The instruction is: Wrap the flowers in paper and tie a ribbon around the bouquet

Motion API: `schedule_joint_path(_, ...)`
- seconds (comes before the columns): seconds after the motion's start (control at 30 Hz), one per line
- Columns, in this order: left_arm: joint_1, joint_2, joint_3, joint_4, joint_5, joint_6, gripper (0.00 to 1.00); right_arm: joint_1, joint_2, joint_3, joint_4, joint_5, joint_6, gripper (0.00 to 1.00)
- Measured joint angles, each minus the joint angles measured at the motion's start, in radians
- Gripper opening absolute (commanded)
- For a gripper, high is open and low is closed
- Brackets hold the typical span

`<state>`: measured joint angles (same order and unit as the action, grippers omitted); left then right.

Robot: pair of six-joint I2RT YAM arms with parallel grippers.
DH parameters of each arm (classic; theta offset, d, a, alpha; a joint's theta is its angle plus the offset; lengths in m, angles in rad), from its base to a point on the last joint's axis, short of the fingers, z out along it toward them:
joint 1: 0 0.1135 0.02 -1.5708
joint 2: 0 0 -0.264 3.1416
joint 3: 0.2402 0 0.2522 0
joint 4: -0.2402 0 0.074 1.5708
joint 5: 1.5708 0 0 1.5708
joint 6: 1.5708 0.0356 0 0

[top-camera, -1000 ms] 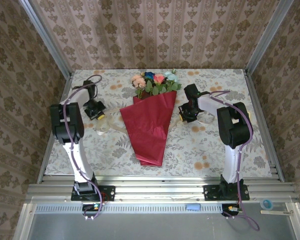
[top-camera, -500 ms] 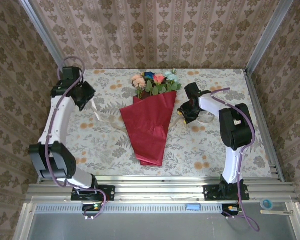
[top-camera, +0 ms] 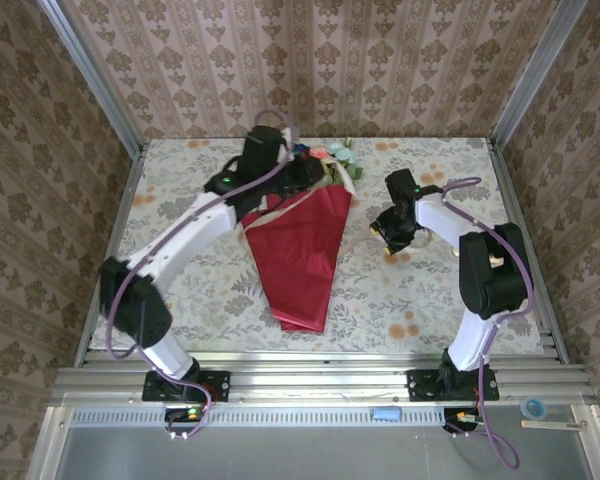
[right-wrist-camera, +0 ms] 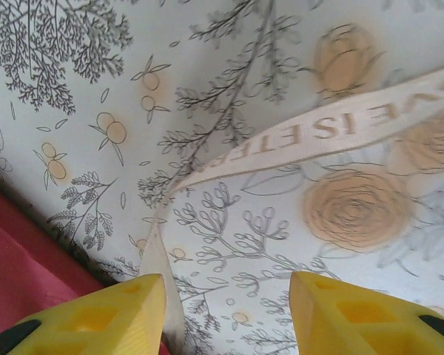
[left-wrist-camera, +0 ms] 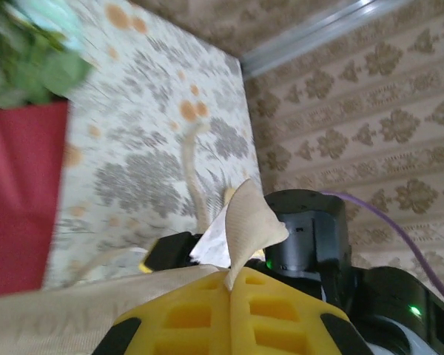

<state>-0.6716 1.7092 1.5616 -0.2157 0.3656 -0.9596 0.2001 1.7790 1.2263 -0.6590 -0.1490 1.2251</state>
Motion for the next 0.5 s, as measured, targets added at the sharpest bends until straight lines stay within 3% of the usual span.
schedule_joint_path(0.27, -0.063, 0.362, 0.150, 0.121, 0.105, -0.089, 0.00, -0.039, -0.128, -0.099, -0.027, 0.033, -0.048, 0.49)
schedule_joint_path(0.33, -0.065, 0.428, 0.182, 0.118, 0.114, -0.095, 0.10, -0.046, -0.153, -0.118, -0.031, 0.035, -0.060, 0.49)
schedule_joint_path(0.43, -0.059, 0.495, 0.215, 0.097, 0.132, -0.099, 0.36, -0.053, -0.174, -0.132, -0.033, 0.037, -0.080, 0.49)
schedule_joint_path(0.5, -0.050, 0.520, 0.231, 0.066, 0.145, -0.099, 0.44, -0.054, -0.176, -0.135, -0.032, 0.037, -0.096, 0.49)
